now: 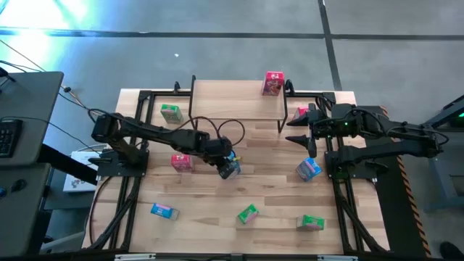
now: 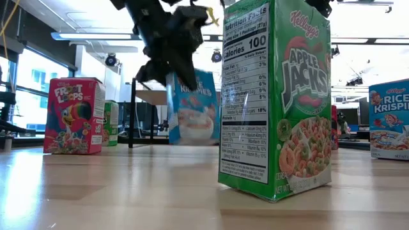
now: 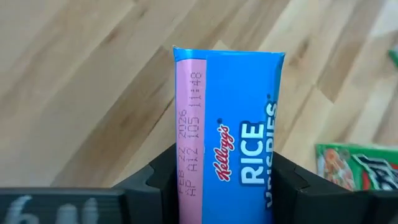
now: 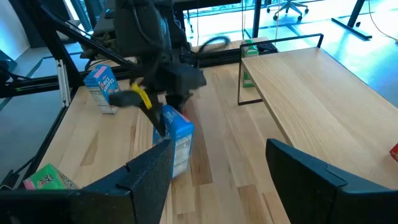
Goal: Stack cereal on shelf
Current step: Put the top left blue cereal box on the shelf
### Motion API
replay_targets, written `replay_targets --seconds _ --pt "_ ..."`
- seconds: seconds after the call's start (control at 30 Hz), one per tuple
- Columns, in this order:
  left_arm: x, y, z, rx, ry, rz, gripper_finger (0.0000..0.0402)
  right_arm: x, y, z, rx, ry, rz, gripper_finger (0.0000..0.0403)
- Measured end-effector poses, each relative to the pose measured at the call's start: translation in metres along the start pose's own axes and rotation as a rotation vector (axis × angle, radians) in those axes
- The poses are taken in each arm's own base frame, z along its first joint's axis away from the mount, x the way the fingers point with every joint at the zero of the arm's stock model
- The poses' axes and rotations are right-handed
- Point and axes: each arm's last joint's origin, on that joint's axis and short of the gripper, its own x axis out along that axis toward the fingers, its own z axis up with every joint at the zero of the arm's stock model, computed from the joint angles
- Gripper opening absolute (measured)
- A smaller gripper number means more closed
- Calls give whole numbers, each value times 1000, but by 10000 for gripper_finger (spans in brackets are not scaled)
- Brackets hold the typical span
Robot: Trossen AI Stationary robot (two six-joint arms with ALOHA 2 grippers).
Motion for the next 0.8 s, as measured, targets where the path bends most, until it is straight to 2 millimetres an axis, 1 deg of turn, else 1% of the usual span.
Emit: replay_targets --seconds 0.17,0.37,0.57,0.8 --pt "-31 3 -2 152 -13 -10 143 0 0 0 0 0 0 250" --pt "-77 10 -4 315 -67 -36 143 0 0 0 0 2 0 250" --pt "-116 31 -3 475 -125 -6 143 0 0 0 0 1 0 250" --pt "-149 60 5 474 -223 66 143 0 0 0 0 3 0 250"
